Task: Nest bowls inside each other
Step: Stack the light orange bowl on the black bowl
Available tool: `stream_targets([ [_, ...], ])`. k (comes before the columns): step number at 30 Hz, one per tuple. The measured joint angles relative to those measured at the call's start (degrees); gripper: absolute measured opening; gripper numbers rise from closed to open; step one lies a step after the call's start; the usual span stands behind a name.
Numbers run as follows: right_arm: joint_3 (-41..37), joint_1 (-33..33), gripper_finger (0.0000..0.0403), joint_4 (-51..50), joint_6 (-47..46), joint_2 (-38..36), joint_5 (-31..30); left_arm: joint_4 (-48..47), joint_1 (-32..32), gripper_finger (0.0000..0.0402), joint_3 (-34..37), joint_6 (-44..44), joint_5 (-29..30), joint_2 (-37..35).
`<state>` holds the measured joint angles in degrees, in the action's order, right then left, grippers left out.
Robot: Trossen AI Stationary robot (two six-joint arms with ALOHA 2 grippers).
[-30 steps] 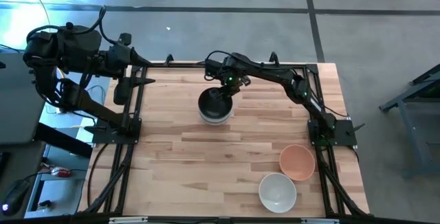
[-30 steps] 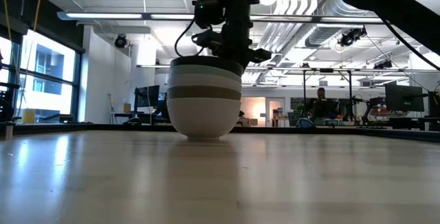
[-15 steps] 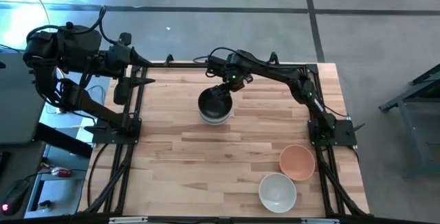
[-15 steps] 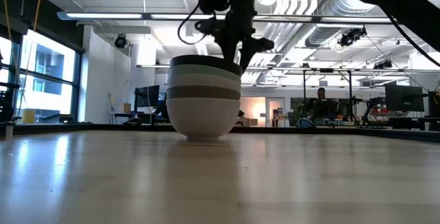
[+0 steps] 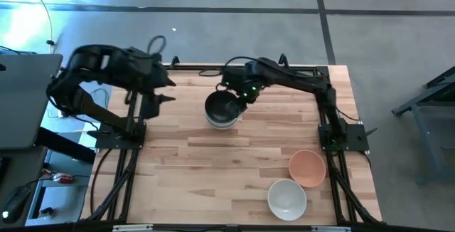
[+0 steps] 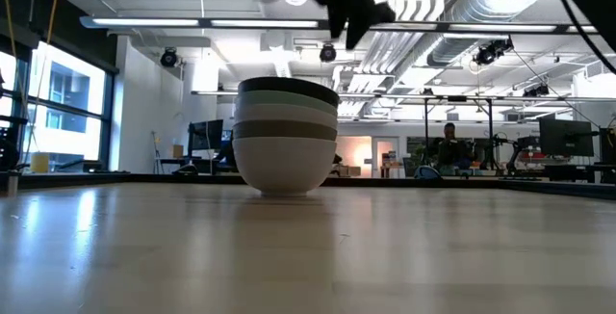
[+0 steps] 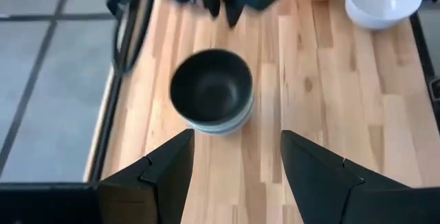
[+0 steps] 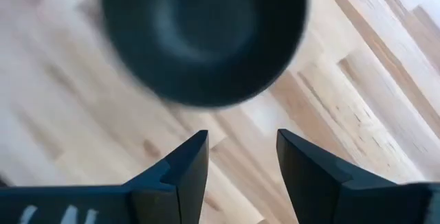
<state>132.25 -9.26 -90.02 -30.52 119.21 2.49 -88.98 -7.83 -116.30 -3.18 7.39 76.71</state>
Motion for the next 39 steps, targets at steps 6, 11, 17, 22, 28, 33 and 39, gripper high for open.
stream_targets([
  [6, 0.0, 6.26, 0.0165, 0.0, 0.05, -6.24, -0.99, 8.31, 0.09, 0.0207, 7.44, 0.02, -5.78, 0.0],
  [11, 0.0, 12.63, 0.0165, 0.0, -1.47, -10.19, -0.68, 14.92, 0.92, 0.0207, 10.85, 0.07, -6.75, 0.0],
  [17, 0.0, 19.4, 0.0165, 0.0, -5.52, -12.52, -0.81, 16.4, 1.49, 0.0207, 12.4, 1.61, -7.21, -0.07],
  [22, 0.0, 24.79, 0.0165, 0.01, -6.34, -14.41, -0.52, 17.46, 3.12, 0.0207, 12.44, 3.34, -7.21, -0.02],
  [28, 0.0, 30.83, 0.0165, 0.0, -2.66, -19.29, -7.38, 20.47, 5.25, 0.0207, 12.44, 5.05, -7.3, 0.0],
  [33, 0.0, 32.91, 0.0165, 0.0, -2.41, -25.02, -13.64, 22.88, 6.02, 0.0207, 12.44, 7.59, -7.26, 0.0],
  [39, -5.5, 32.9, 0.0165, 0.24, 0.57, -33.27, -15.53, 25.48, 6.98, 0.0207, 12.42, 11.63, -6.75, 0.69],
])
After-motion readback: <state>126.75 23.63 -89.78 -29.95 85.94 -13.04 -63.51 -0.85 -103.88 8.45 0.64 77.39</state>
